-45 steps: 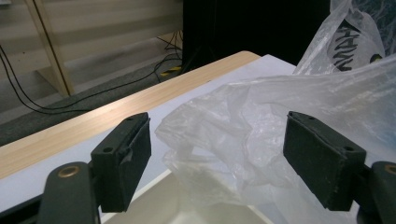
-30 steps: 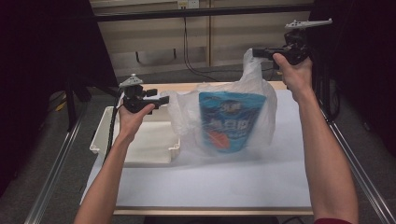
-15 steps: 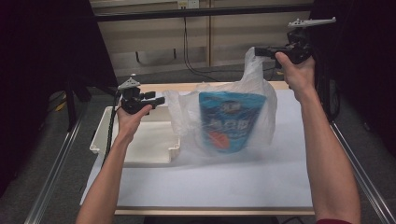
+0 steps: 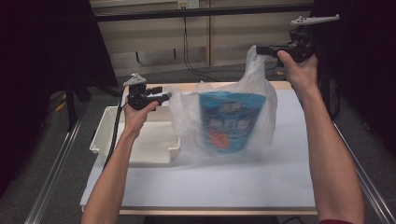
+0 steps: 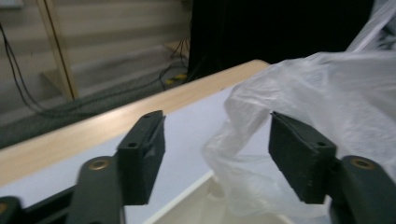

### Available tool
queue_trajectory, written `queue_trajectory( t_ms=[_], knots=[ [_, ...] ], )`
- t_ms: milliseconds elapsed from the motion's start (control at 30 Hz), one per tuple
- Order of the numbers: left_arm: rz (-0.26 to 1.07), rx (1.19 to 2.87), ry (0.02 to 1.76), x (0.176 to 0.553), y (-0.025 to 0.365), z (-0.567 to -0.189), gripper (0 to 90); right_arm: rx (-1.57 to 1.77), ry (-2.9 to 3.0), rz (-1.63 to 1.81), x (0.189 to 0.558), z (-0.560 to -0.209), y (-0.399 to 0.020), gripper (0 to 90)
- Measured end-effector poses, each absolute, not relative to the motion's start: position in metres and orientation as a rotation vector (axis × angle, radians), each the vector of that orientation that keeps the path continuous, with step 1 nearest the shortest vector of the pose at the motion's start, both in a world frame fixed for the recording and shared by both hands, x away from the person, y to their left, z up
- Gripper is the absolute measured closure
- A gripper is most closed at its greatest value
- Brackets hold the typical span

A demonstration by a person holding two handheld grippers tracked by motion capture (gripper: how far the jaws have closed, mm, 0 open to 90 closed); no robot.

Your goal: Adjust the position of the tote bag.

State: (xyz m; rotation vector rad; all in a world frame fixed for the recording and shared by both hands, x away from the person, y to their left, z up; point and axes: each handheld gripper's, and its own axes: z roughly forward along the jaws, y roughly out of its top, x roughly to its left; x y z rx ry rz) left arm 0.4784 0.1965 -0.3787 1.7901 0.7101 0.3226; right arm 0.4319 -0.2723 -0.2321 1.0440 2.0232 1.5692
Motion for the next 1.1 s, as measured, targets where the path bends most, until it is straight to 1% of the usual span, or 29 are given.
queue_trajectory(
  t_ms=[67,300,333,367,400,433,467,500,533,567,667,833,1100],
  knots=[
    [0.331,1.795,0.69,0.478,0.193,-0.373,44.4,1.039,2.023,1.576,0.431,-0.232,-0.271,89.1],
    [0.311,1.763,0.639,0.479,0.181,-0.349,43.7,1.026,2.018,1.587,0.429,-0.23,-0.271,89.1],
    [0.311,1.763,0.639,0.479,0.181,-0.349,45.5,1.026,2.018,1.587,0.429,-0.23,-0.271,89.1],
    [0.302,1.754,0.617,0.478,0.179,-0.345,50.9,1.026,2.009,1.597,0.429,-0.23,-0.272,89.1],
    [0.302,1.754,0.617,0.478,0.179,-0.345,53.5,1.026,2.009,1.597,0.429,-0.23,-0.272,89.1],
    [0.294,1.754,0.611,0.478,0.178,-0.345,53.5,1.022,2.011,1.596,0.428,-0.229,-0.272,89.1],
    [0.291,1.756,0.609,0.477,0.176,-0.345,58.9,1.016,2.014,1.596,0.427,-0.229,-0.272,89.1],
    [0.293,1.772,0.598,0.476,0.174,-0.345,67.4,1.017,2.017,1.591,0.426,-0.229,-0.272,89.2],
    [0.293,1.772,0.598,0.476,0.174,-0.345,72.0,1.017,2.017,1.591,0.426,-0.229,-0.272,89.2],
    [0.276,1.774,0.583,0.475,0.173,-0.345,72.0,1.011,2.018,1.589,0.426,-0.229,-0.272,89.2],
    [0.273,1.797,0.57,0.471,0.167,-0.343,87.8,1.011,2.016,1.591,0.424,-0.228,-0.273,89.2],
    [0.262,1.792,0.567,0.47,0.169,-0.34,89.9,1.001,2.006,1.603,0.421,-0.226,-0.273,89.2],
    [0.26,1.755,0.537,0.46,0.179,-0.322,90.0,0.989,1.993,1.627,0.417,-0.222,-0.277,89.4]
  ],
)
